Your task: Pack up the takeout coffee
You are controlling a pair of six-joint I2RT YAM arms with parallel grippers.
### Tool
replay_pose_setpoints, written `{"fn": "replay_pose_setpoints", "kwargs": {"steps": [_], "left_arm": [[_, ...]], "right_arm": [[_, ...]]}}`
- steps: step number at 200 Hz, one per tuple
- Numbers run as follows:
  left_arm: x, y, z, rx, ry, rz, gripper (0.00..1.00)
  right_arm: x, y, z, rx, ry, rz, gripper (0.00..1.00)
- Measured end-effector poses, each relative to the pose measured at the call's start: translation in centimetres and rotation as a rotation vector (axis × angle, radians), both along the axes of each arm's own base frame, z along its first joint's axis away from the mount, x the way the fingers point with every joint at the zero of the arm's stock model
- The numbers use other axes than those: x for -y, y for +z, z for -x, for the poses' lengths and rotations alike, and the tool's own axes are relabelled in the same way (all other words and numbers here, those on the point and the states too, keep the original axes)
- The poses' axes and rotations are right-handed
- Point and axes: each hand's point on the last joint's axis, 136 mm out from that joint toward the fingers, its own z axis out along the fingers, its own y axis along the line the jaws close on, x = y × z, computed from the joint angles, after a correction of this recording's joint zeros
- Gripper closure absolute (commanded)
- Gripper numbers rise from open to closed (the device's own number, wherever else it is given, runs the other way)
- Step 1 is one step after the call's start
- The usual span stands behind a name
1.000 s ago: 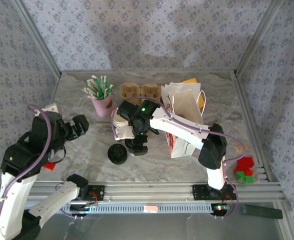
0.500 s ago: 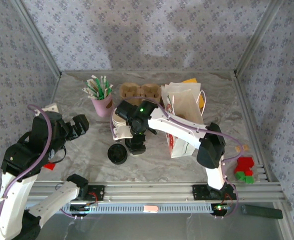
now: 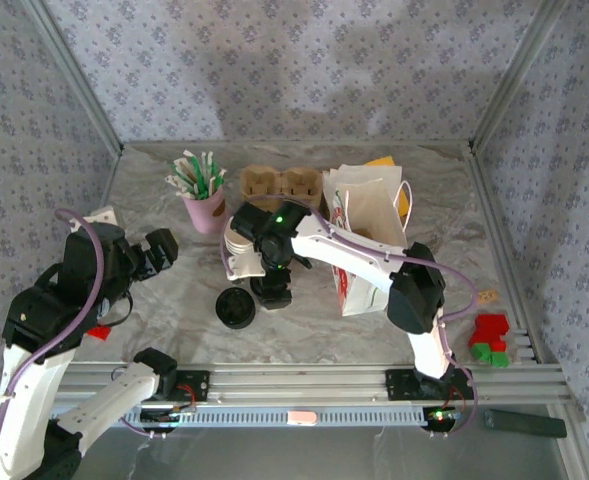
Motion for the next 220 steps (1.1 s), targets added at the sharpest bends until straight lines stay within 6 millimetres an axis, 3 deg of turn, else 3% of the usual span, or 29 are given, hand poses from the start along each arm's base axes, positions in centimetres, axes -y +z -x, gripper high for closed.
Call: {"fn": "replay_pose_setpoints", "kwargs": {"steps": [220], "left_arm": [[0.31,-0.16,-0.60,-0.004,0.000,-0.003,0.00]], "right_arm": [[-0.45,0.64,-0.75,0.025,-0.025,-0.014,0.00]]}}
